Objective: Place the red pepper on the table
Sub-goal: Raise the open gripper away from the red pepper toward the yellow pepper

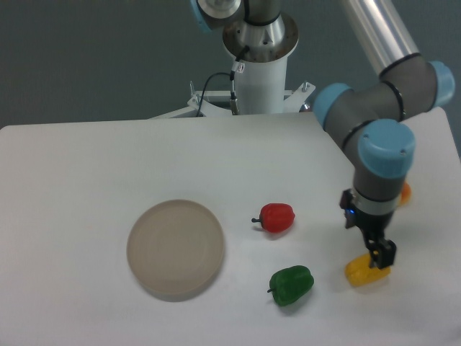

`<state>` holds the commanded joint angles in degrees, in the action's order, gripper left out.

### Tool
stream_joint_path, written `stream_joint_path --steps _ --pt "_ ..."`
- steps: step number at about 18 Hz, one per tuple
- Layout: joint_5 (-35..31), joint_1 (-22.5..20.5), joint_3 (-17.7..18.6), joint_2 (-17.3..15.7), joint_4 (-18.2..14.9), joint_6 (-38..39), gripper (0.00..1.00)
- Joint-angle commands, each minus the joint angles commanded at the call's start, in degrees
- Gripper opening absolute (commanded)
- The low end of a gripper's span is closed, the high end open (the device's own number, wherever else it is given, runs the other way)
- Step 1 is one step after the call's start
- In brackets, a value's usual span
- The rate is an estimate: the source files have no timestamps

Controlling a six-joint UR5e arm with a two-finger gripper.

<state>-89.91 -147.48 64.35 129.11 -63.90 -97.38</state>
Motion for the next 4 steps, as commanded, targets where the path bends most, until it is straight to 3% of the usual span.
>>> stream_joint_path --steps 4 --pt "0.00 0.00 -1.59 1.15 0.44 -1.06 1.00"
